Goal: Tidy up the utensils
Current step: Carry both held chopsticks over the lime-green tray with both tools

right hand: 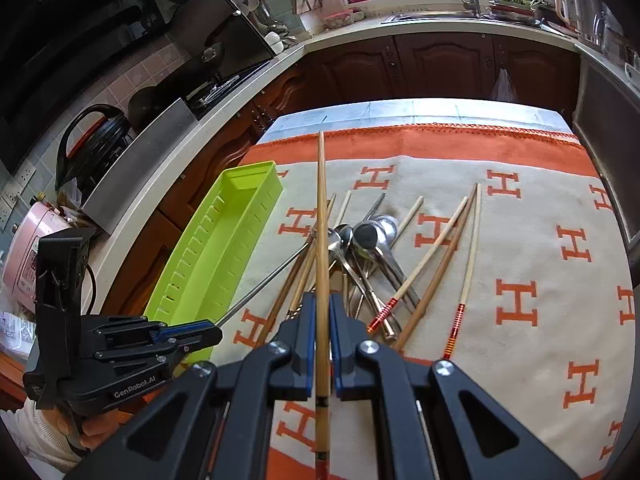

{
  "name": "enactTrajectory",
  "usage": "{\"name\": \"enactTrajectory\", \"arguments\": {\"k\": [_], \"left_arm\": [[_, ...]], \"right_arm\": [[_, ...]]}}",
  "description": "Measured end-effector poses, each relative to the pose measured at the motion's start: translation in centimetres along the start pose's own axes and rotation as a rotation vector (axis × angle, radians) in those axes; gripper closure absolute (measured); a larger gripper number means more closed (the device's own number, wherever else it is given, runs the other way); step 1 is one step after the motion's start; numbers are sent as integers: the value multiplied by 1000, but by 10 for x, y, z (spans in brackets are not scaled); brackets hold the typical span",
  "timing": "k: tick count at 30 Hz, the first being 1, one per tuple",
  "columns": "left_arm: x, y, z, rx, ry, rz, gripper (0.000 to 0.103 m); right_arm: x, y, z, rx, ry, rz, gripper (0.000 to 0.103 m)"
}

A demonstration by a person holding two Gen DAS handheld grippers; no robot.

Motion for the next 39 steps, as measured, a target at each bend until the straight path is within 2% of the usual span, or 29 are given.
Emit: {"name": "enactTrajectory", "arguments": {"k": [9, 18, 24, 29, 33, 39], "left_arm": [[-57, -12, 4, -18, 156, 6, 99], [-105, -41, -3, -61, 316, -2, 99], [-105, -73, -14, -126, 362, 4, 98], [-110, -86, -22, -138, 433, -9, 97], [-107, -96, -24, -152, 446, -20, 96], [-90, -106, -19, -163, 406, 20, 97]], "right_arm": [[-8, -45, -5, -71, 5, -23, 97], [14, -104, -26, -145, -35, -73, 97], [49, -131, -43, -132, -106, -118, 97], [84, -148, -48, -93, -209, -146, 97], [108, -155, -44, -62, -266, -134, 97], [130, -153, -46, -12, -280, -94, 97]]}}
Point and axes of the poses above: each gripper's, at about its wrist camera, not at the fingertips, and x roughly the way its jaws point, y to its right, z to its underside, the point moved 1 cm from there along x, roughly the way its jaws point, and after that the axes turned 9 degrees about z, right-handed, at the moved point
